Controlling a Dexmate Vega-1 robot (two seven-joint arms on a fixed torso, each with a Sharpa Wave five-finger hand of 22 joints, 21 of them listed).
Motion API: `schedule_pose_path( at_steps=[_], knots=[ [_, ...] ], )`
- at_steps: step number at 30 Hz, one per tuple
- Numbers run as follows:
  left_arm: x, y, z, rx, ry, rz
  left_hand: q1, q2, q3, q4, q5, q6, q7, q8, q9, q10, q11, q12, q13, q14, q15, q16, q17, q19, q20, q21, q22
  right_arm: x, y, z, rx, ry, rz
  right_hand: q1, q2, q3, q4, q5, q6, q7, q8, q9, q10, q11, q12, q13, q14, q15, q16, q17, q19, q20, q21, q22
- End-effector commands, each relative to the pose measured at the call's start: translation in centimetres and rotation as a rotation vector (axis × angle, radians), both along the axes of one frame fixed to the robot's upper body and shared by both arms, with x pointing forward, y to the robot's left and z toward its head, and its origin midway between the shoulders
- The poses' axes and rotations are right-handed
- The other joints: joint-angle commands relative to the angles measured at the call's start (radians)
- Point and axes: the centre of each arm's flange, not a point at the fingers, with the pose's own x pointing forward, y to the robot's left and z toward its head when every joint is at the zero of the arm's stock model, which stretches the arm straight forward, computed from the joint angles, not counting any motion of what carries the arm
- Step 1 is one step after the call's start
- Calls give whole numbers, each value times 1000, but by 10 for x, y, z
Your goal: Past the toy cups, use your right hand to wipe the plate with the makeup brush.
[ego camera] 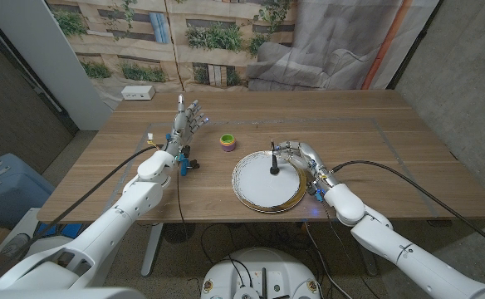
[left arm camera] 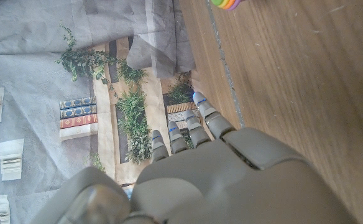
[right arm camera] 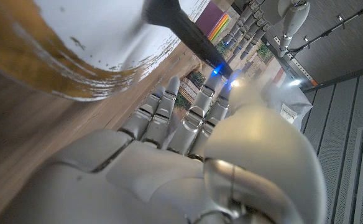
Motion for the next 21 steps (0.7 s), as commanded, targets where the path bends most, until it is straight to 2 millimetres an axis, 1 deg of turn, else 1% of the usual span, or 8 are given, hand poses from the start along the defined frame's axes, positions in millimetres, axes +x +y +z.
schedule_pose_path(
  at_steps=[1,21],
  knots=[
    [0,0,0,0,0,0,-1,14,-2,7,4,-2,-8,4,2,-1,-13,7,3,7,-14,3,2,8,0,7,5,-3,-7,1,5,2,-25,4,7,-4,-1,9,9,-1,4,5,2,-1,-2,3,3,-158,-5,1,-1,-30,3,5],
    [0,0,0,0,0,0,-1,14,-2,7,4,-3,-8,3,2,-1,-12,7,3,8,-14,3,2,8,0,7,5,-7,-16,-1,11,9,-50,7,7,-4,-3,10,11,-1,3,5,3,-1,-2,4,4,-160,-4,3,-1,-29,3,5]
  ],
)
